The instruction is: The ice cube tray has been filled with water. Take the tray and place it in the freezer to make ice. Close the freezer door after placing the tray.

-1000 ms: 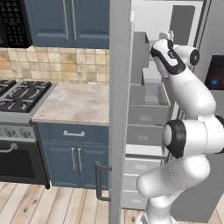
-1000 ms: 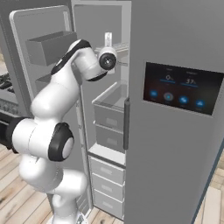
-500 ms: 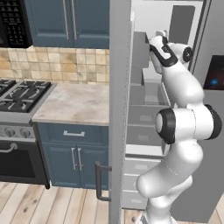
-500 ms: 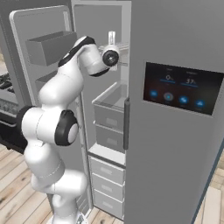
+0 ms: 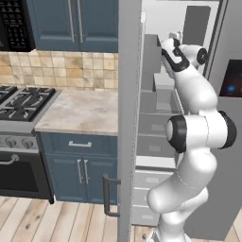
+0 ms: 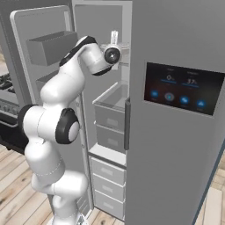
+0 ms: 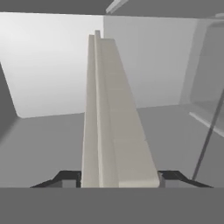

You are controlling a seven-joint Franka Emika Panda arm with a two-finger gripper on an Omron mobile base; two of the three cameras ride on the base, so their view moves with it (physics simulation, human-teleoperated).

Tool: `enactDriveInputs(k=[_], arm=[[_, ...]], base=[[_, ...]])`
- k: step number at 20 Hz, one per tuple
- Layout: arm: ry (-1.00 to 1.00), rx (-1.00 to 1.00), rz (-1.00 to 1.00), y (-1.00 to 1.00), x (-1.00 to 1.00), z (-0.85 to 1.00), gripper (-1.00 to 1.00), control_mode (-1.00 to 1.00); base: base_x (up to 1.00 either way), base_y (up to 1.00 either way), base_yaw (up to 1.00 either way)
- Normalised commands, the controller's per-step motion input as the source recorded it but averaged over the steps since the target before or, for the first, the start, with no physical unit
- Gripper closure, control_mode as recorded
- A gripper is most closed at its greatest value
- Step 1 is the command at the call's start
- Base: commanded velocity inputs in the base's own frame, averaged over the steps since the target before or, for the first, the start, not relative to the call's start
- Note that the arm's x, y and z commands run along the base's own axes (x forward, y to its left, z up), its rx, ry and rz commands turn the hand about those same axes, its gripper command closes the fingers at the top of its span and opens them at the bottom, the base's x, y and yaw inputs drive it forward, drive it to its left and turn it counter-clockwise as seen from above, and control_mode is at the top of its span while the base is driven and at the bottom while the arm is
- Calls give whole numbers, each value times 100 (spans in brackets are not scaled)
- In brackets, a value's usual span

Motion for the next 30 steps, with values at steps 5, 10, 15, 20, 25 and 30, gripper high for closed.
enactDriveInputs(k=[5, 10, 15, 20, 25, 30], arm=[[7, 0, 0, -6, 47, -13, 100, -100], [9, 0, 0, 0, 45, -16, -100, -100], [3, 0, 0, 0, 1, -8, -100, -100], [0, 0, 0, 0, -16, 0, -100, -100], [0, 0, 0, 0, -44, 0, -100, -100], [0, 0, 0, 4, -85, 0, -100, -100]], base=[[0, 0, 0], [0, 0, 0], [0, 0, 0], [0, 0, 0], [0, 0, 0], [0, 0, 0]])
